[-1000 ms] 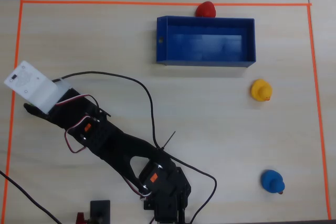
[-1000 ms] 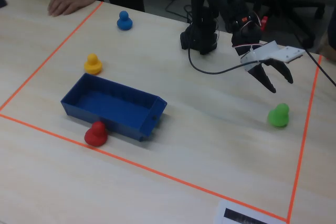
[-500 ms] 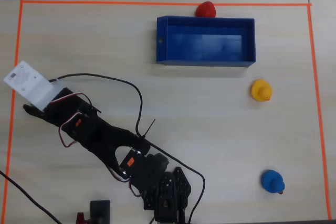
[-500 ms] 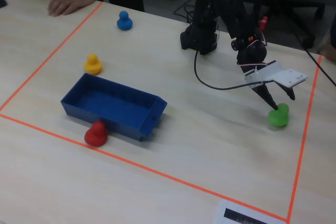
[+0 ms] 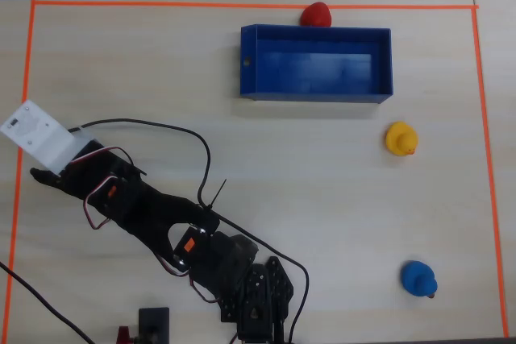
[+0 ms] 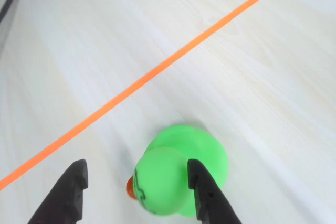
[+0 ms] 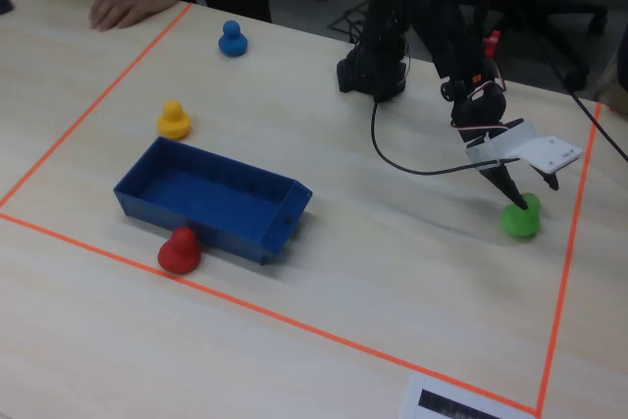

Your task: Grasp green duck and put it into box.

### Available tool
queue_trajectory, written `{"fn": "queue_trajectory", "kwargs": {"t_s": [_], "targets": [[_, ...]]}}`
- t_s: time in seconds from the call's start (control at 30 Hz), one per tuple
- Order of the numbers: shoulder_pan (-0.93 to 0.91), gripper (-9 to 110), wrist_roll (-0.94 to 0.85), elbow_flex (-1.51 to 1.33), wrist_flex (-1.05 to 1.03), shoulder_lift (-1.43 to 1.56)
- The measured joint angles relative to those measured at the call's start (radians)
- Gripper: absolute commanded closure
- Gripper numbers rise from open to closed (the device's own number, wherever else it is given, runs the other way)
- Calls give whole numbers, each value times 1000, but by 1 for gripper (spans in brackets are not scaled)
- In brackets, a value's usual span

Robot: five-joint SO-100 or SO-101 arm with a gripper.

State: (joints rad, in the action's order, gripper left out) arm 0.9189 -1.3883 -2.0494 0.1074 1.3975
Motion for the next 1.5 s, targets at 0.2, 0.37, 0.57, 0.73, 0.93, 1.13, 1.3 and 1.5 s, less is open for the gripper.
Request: {"fn": "queue_trajectory", "kwargs": {"t_s": [0.2,0.37,0.57,0.73,0.93,1.13,1.3,1.5], "targets": [[-17,77,3,40,0,-37],[-35,77,23,58,0,-55],[-41,79,28,58,-29,-55],[-41,80,41,46,-55,-55],[-37,80,51,34,-81,-54],[-32,97,72,35,-118,-51],[-23,101,72,41,-135,-43],[-40,101,91,72,-186,-35]]}}
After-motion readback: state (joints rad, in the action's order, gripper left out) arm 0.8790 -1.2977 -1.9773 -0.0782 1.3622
